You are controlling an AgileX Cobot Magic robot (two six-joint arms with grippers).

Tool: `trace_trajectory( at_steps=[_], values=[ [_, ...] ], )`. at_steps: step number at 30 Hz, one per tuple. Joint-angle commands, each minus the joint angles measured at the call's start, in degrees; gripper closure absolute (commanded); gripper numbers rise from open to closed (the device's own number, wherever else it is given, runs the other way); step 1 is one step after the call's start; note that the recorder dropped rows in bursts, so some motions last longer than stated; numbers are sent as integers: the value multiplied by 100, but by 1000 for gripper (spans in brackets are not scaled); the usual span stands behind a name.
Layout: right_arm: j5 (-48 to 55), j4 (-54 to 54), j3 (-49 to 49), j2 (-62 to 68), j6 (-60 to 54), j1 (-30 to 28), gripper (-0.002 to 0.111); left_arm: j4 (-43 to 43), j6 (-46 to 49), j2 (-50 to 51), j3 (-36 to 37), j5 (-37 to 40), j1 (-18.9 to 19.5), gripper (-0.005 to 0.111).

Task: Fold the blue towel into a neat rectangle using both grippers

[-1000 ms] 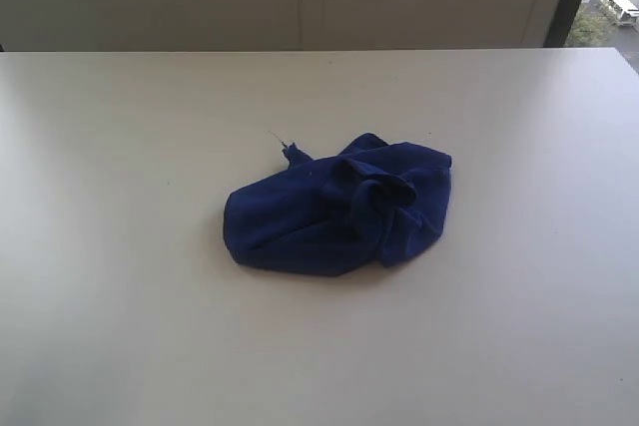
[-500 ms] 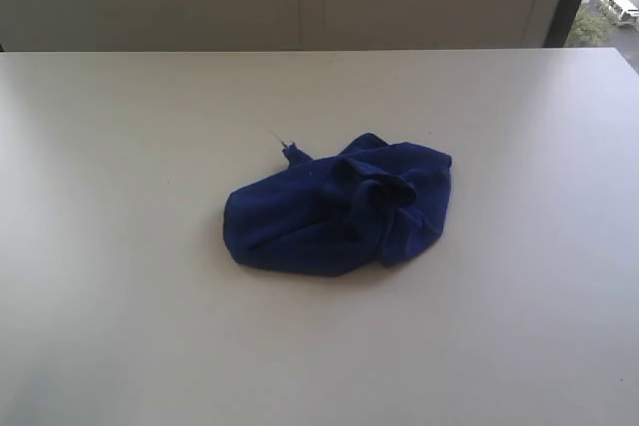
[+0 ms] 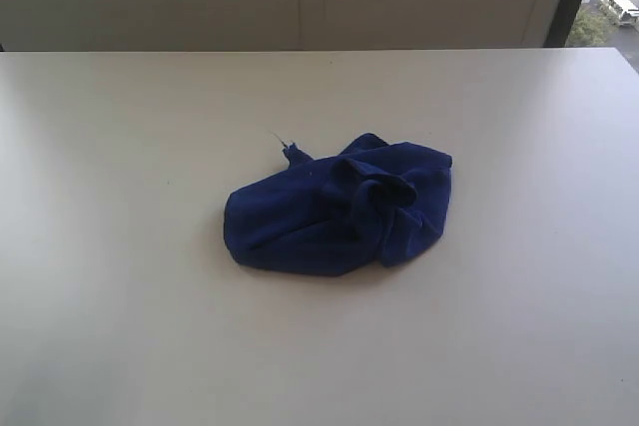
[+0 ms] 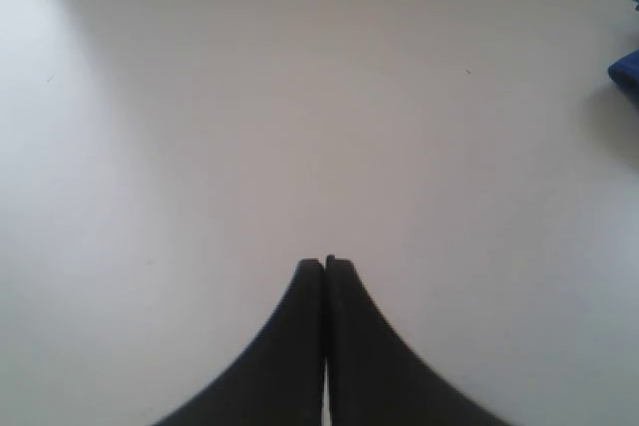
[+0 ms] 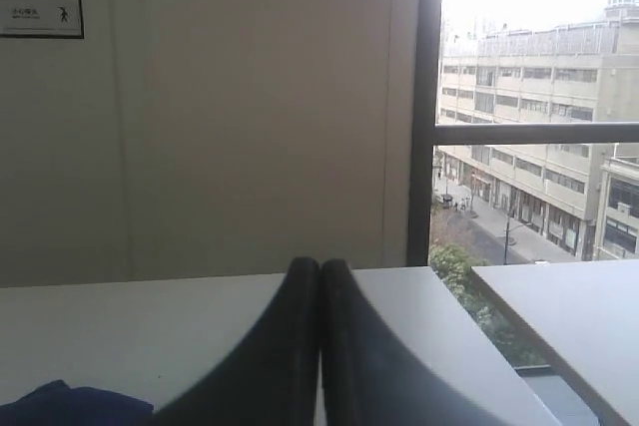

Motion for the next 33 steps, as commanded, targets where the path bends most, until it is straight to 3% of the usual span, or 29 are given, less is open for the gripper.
trace_trajectory(
  at_steps=[1,11,16,28,33],
  values=[
    [712,30,-715,127,38,-23,108,3,0,-25,23,-10,9,107],
    [2123,82,-2407,2076,38,-12,108,3,0,-25,23,-10,9,107],
    [2826,857,-3148,3262,-72,-12,108,3,0,-25,23,-10,9,107],
    [3851,3401,-3958,5991,-2909,39,108,3,0,-25,23,-10,9,107],
    [3795,3800,-4249,6842,-3481,932,108,3,0,-25,23,-10,9,107]
  ],
)
